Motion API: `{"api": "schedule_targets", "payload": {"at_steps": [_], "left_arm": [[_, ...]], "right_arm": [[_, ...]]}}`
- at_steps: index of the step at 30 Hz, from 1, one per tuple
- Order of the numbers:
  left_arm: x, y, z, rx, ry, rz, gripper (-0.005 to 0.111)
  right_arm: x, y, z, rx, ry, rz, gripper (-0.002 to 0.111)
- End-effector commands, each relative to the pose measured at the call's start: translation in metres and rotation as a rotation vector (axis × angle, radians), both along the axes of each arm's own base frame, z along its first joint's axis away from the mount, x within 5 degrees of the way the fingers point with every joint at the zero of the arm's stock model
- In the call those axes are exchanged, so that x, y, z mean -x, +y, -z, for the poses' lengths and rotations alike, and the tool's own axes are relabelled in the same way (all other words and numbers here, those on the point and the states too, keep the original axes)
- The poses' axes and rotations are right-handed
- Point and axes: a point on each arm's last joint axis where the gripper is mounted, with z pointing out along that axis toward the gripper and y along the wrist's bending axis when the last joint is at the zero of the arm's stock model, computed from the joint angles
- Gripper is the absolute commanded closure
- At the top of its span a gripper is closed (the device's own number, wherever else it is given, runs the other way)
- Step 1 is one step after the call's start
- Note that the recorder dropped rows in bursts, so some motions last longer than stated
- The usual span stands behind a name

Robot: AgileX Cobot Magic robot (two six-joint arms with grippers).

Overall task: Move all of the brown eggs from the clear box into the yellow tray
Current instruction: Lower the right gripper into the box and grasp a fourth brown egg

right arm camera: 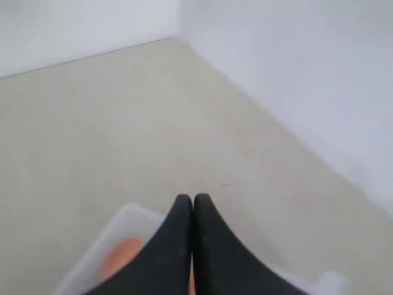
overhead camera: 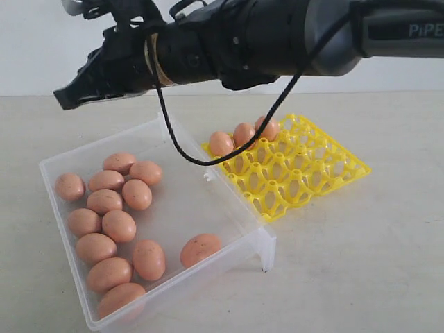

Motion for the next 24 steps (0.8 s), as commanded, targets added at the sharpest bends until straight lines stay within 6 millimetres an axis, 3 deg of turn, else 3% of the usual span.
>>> {"api": "schedule_targets", "payload": {"at_steps": [1,2,4,8,12,15,18,24], "left_arm": [[0.0,0.0,-0.002,0.004,-0.008,0.004,0.111],[0.0,0.0,-0.002,0.004,-0.008,0.004,0.111],[0.0,0.0,-0.002,0.004,-0.008,0.004,0.111],[0.0,0.0,-0.002,0.004,-0.008,0.004,0.111],[0.0,0.0,-0.002,0.004,-0.008,0.004,0.111],[0.0,0.0,-0.002,0.004,-0.008,0.004,0.111],[0.0,0.0,-0.002,0.004,-0.008,0.004,0.111],[0.0,0.0,-0.002,0.004,-0.008,0.004,0.111]], "right_arm": [[0.014,0.004,-0.019,0.351,-0.501,0.279,0.109],[0.018,0.005,-0.019,0.441,-0.554,0.306,0.109],[0.032,0.005,-0.007,0.59,-0.462,0.318,0.109],[0.053,-0.002,0.025,0.67,0.146,0.214,0.109],[0.077,-0.008,0.047,0.763,0.604,0.016,0.109],[0.08,-0.005,0.055,0.778,0.649,-0.015,0.107],[0.077,0.0,0.063,0.753,0.645,-0.014,0.096],[0.074,0.01,0.082,0.707,0.689,0.001,0.051]]}}
